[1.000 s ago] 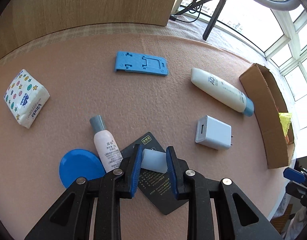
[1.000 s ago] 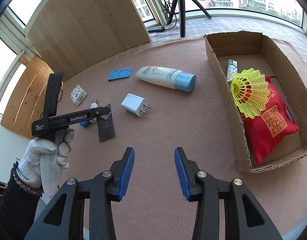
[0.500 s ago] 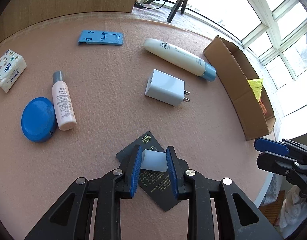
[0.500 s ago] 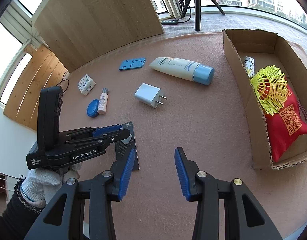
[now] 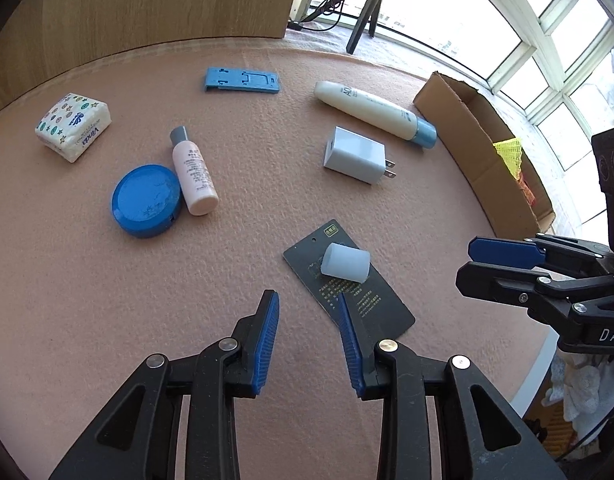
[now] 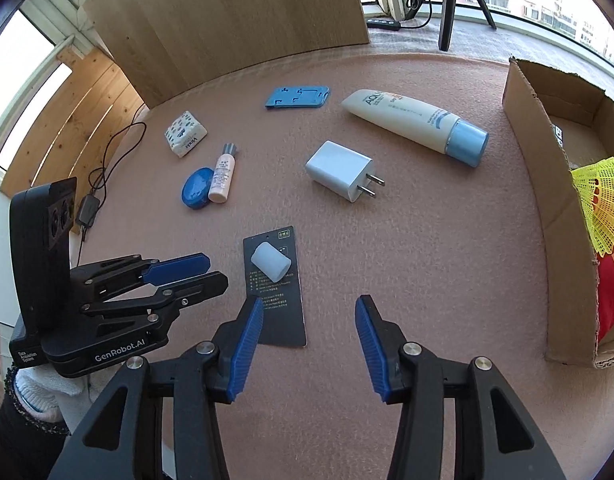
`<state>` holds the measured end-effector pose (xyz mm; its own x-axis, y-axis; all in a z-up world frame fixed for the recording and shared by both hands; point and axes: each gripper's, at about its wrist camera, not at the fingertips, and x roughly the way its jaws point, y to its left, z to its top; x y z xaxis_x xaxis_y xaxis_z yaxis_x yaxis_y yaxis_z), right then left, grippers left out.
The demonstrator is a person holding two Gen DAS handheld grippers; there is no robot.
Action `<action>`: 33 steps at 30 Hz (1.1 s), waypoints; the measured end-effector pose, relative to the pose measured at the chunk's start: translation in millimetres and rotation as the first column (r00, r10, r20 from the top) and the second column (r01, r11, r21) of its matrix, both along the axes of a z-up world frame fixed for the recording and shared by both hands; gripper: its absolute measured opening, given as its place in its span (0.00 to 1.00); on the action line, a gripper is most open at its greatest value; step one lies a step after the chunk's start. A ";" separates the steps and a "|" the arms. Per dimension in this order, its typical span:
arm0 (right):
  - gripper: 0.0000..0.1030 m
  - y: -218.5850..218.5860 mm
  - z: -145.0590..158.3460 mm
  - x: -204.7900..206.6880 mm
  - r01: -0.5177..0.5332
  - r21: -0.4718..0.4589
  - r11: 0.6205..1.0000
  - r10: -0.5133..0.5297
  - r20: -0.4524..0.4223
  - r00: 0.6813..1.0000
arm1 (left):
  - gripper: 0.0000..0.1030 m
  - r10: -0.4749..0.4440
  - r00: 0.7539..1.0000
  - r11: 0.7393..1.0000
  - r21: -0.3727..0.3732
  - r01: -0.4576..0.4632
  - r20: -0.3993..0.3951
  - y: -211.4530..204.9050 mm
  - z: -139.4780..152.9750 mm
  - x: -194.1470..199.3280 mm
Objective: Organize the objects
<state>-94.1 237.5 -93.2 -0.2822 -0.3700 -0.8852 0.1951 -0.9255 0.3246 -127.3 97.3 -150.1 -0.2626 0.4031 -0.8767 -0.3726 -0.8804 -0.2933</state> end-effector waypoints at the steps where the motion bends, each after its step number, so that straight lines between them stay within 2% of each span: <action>1: 0.43 0.8 0.2 0.6 0.004 0.003 1.000 -0.004 0.000 1.000 | 0.32 -0.016 1.000 1.000 -0.018 0.016 -0.008 6.7 -1.4 -0.2; 5: 0.43 11.0 -1.1 2.7 0.036 0.006 0.999 -0.036 0.013 0.999 | 0.39 -0.057 0.998 0.998 -0.042 0.056 -0.020 30.4 -5.8 -1.0; 10: 0.43 24.5 -2.9 6.2 0.074 0.006 0.997 -0.074 0.024 0.997 | 0.39 -0.043 0.998 0.994 -0.104 0.038 -0.046 45.8 -9.9 -11.3; 13: 0.43 27.3 -2.9 6.7 0.086 0.005 0.996 -0.086 0.025 0.996 | 0.39 -0.043 0.992 0.977 -0.212 0.017 -0.119 48.2 -9.8 -14.4; 14: 0.43 27.1 -2.9 6.7 0.085 0.006 0.996 -0.085 0.024 0.996 | 0.39 -0.023 0.992 0.976 -0.216 -0.004 -0.125 44.2 -9.4 -16.8; 21: 0.43 4.9 -6.0 0.7 0.027 0.024 0.999 -0.027 0.023 0.999 | 0.39 0.104 0.987 0.975 -0.181 -0.126 -0.125 -3.0 -2.3 -31.0; 25: 0.43 -17.6 -7.8 -6.7 -0.022 0.050 0.999 0.021 0.011 1.000 | 0.39 0.188 0.975 0.971 -0.127 -0.202 -0.116 -37.4 2.4 -33.0; 28: 0.43 -29.5 -9.1 -13.5 -0.034 0.044 0.998 0.033 0.013 0.999 | 0.39 0.213 0.971 0.964 -0.135 -0.227 -0.107 -55.6 -0.8 -32.5; 33: 0.43 -37.6 -9.1 -20.9 -0.023 0.025 0.999 0.023 0.012 1.000 | 0.39 0.188 0.976 0.978 -0.066 -0.196 -0.108 -60.3 10.1 -31.2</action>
<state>-115.0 200.0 -102.3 -0.2636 -0.3538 -0.8974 0.2128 -0.9287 0.3037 -158.5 37.0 -139.9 -0.4167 0.2700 -0.8680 -0.2189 -0.9566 -0.1925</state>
